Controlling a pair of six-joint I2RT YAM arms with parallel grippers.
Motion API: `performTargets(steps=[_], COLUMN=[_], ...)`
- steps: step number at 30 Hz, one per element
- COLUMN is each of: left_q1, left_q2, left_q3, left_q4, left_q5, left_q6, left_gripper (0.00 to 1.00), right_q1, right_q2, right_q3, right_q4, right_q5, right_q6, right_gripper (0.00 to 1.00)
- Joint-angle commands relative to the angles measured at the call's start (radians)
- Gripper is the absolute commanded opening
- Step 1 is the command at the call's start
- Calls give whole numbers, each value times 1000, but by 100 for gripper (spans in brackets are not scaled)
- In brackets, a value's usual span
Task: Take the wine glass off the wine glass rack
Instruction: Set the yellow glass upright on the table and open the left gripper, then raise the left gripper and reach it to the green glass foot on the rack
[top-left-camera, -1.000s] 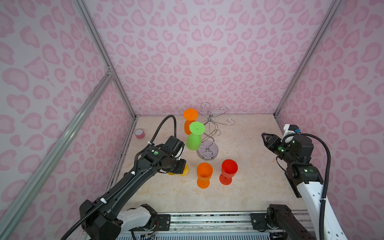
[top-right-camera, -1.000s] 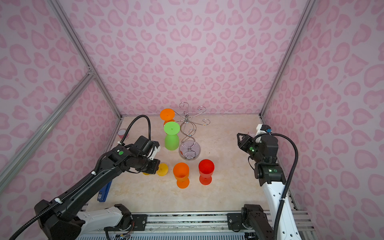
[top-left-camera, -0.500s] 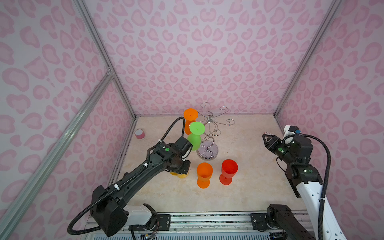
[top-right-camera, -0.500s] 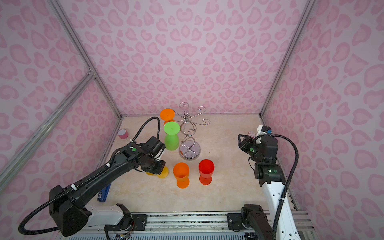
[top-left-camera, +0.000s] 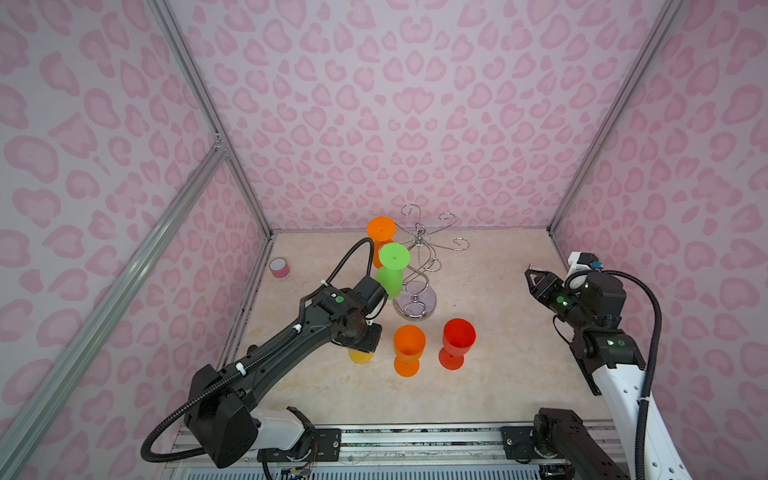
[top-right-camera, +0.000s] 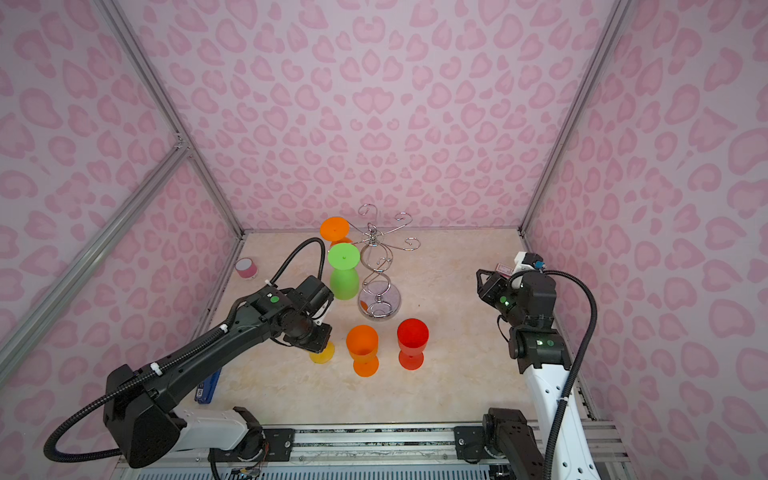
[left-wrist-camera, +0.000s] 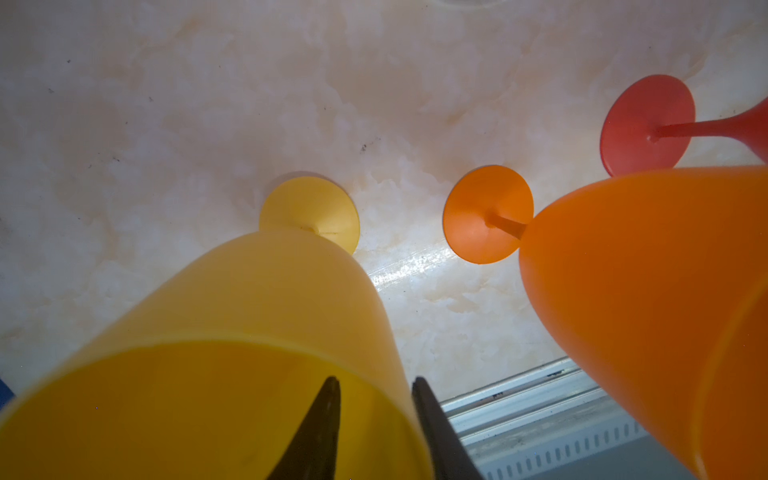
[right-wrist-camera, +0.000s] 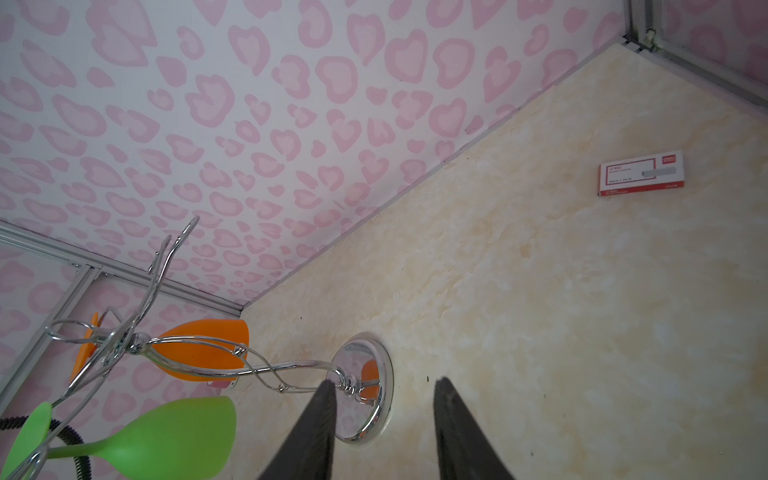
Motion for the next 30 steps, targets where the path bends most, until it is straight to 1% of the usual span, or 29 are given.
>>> performTargets(steps=[1,5,9,14,17,21,23,25,28,30], left_q1=[-2,-2,-4,-4,-4,-4,-2,4,38,87], left_q2=[-2,-19,-51,-130,-174,-240,-280,-328,-401,-447], left_q3=[18,42,70,129,167,283,321,330,292,237], left_q4=[-19,-26,-51,-102,-145,-175,-134,-48,134,278], left_q5=[2,3,7,9,-10,-55,-37,13,112,195], left_q6=[9,7,7,7,8,-1,-12,-35,-101,-167], left_gripper=[42,53,59,63,66,67,67,66,65,65], right_q1=[-1,-1,-1,-1,-1,-1,-1,-1,-1,-1], right_q2=[-2,1,6,7,10,10,12,13,13,13], right_q3=[-6,-6,-9,-11,-12,-12,-11,-13,-14,-13], right_q4=[8,12,20,25,31,35,38,46,55,57], right_q5=[-6,-9,-13,-14,-17,-20,-22,-27,-37,-39], right_q6=[-5,-4,1,4,7,11,14,22,32,33], right_gripper=[40,40,40,40,40,40,40,40,40,40])
